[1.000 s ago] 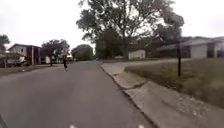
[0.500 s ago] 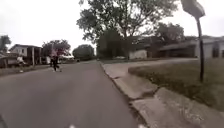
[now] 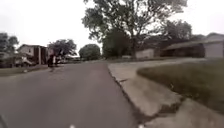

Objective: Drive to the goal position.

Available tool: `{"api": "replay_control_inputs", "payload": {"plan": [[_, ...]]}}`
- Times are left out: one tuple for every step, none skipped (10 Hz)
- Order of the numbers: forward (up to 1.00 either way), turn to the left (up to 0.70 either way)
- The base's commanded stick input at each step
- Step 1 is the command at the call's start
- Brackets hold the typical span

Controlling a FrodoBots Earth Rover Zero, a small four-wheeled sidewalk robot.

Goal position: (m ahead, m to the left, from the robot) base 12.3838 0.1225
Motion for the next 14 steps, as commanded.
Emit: {"api": "replay_control_inputs", "payload": {"plan": [[1.00, 0.32], [1.00, 0.00], [1.00, 0.00], [1.00, 0.00], [1.00, 0.00], [0.98, 0.00], [0.49, 0.00], [0.07, 0.00], [0.07, 0.00], [0.07, 0.00], [0.07, 0.00], [0.07, 0.00], [0.07, 0.00], [0.08, 0.00]]}}
